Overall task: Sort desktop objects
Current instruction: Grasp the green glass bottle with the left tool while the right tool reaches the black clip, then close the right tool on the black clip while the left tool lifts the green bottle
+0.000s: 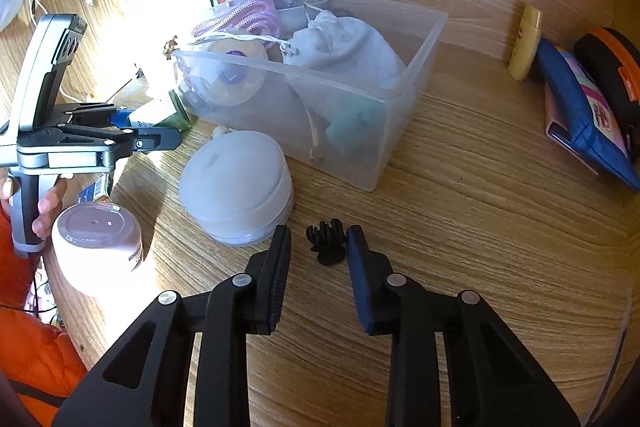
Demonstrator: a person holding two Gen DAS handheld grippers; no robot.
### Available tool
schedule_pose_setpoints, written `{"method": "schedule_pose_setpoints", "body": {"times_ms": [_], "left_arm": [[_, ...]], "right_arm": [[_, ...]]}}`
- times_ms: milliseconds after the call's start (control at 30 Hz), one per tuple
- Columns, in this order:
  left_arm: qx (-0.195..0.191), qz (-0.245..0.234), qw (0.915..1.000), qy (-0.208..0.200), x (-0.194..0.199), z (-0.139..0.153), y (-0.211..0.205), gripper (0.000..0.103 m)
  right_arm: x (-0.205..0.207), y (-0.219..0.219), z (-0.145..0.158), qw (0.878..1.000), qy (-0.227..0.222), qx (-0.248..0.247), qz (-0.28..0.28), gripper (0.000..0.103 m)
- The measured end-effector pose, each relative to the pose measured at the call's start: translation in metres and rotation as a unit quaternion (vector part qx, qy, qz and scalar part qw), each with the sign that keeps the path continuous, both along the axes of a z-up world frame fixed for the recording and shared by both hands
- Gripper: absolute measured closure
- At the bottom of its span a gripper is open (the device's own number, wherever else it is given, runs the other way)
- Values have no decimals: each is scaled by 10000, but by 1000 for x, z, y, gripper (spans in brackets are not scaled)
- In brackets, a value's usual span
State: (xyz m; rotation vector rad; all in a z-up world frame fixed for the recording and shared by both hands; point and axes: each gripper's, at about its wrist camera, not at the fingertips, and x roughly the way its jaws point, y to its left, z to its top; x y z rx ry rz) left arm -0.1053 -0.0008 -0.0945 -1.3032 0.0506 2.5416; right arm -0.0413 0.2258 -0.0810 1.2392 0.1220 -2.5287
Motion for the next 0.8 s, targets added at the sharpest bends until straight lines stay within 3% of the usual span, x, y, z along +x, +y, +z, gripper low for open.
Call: {"method": "schedule_pose_setpoints", "body": {"times_ms": [133,800], "left_arm": [[38,-17,10000,11,0,1,-1,62],[381,150,9984,381,25,25,-10,62]], "right_arm": [[-5,-3,-1,10000,-1,9,11,85],[9,-5,23,9991,361,-233,23,85]]}}
